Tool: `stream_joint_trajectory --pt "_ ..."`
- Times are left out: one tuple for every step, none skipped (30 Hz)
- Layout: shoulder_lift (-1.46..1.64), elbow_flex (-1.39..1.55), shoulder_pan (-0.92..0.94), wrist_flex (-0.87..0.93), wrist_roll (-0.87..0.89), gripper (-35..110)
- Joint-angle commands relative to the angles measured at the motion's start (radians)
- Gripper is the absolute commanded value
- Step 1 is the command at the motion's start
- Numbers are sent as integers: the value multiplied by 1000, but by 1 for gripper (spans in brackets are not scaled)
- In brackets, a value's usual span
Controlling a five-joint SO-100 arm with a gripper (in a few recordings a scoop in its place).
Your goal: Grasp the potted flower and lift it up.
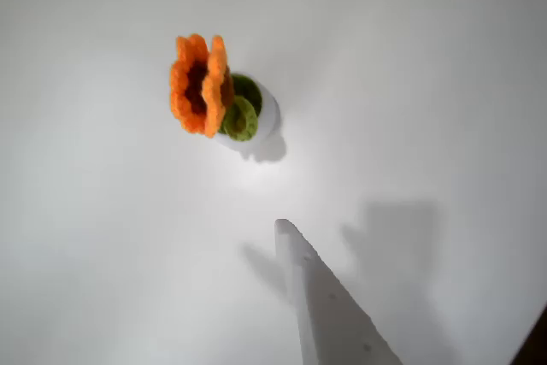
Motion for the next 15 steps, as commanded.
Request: stream_joint_trajectory --pt "-92 -114 3 31 20 48" --pt "-129 -144 3 34 28 48" --pt "-163 -170 3 38 35 48" --pt "-196 -195 3 41 38 48" --pt "-225 -215 3 44 43 48" --pt "-250 -230 5 44 46 48" --pt "-270 -242 6 40 49 48" --pt "-288 -252 8 37 51 48" --pt "-302 -255 9 31 54 48" --pt "-316 -255 11 23 55 48" --pt "-331 -255 14 17 58 48" --pt "-351 -255 17 8 63 48" --pt "-370 -255 21 -3 69 48" --pt "-393 -255 26 -17 75 48" --pt "-414 -255 31 -28 75 48"
